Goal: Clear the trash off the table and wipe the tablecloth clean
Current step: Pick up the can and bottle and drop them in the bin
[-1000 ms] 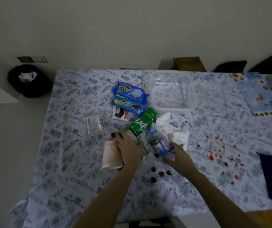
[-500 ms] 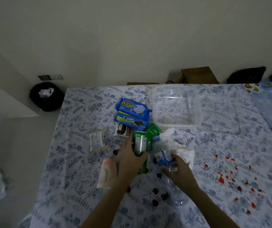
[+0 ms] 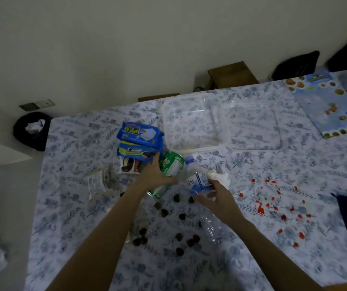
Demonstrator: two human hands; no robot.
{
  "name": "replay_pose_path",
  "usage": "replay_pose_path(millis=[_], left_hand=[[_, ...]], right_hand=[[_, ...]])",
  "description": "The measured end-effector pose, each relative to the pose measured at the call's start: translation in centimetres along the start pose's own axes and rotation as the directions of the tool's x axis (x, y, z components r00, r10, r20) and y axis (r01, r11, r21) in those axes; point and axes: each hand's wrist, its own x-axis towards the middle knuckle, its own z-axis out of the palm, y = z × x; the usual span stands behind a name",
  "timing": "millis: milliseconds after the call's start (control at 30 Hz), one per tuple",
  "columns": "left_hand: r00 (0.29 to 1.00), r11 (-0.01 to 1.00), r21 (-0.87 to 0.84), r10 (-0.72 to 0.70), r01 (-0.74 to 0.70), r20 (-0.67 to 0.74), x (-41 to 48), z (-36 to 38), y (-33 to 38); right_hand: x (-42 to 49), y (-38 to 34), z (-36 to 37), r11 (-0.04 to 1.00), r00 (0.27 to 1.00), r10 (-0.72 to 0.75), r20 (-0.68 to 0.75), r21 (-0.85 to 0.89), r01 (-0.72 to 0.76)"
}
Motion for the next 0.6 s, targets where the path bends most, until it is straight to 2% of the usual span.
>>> replay_pose_path(millis=[100,333,600], left_hand=[[0.992,0.990,-0.070,-0.118,0.120,0.040,0.2,1.2,0.3],[0.975,0.930,-0.294,-0.216,0.219,0.045,0.5,4.3,-0.3],[0.990,0.821,-0.555,-0.138,0.133,0.032,-2.6,4.7,1.6]], right_hand=[[0.3,0.5,0.3,1.000,1.000,0.017,0.017,-0.013,-0.017],[0.7,0.3,1.1,0.998,0.997,0.051,0.053,0.021,-0.052],[0.7,0.0,0.9,0.999,0.997,0.027,0.073,-0.026,-0.026]])
